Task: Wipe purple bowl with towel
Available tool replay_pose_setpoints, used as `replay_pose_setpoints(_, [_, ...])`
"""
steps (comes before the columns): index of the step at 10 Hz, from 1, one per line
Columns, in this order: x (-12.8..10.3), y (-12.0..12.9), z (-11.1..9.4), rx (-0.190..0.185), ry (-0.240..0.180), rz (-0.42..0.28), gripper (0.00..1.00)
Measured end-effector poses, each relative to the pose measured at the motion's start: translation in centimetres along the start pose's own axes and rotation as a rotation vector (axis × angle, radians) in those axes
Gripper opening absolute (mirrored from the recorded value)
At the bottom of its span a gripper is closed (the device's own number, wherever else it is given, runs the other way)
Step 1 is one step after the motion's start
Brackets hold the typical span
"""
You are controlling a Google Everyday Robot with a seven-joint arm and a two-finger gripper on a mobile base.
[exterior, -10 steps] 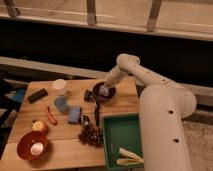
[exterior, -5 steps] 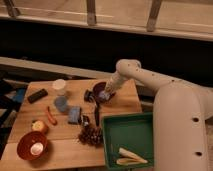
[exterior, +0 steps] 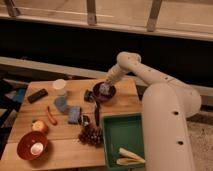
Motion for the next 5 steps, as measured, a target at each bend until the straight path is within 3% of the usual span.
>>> replay_pose_setpoints(2, [0.1,0.9,0.5,-0.023,0.010,-0.016,0.00])
replay_pose_setpoints(5, [4.1,0.7,0.2,-0.021,0.038,-0.029,0.00])
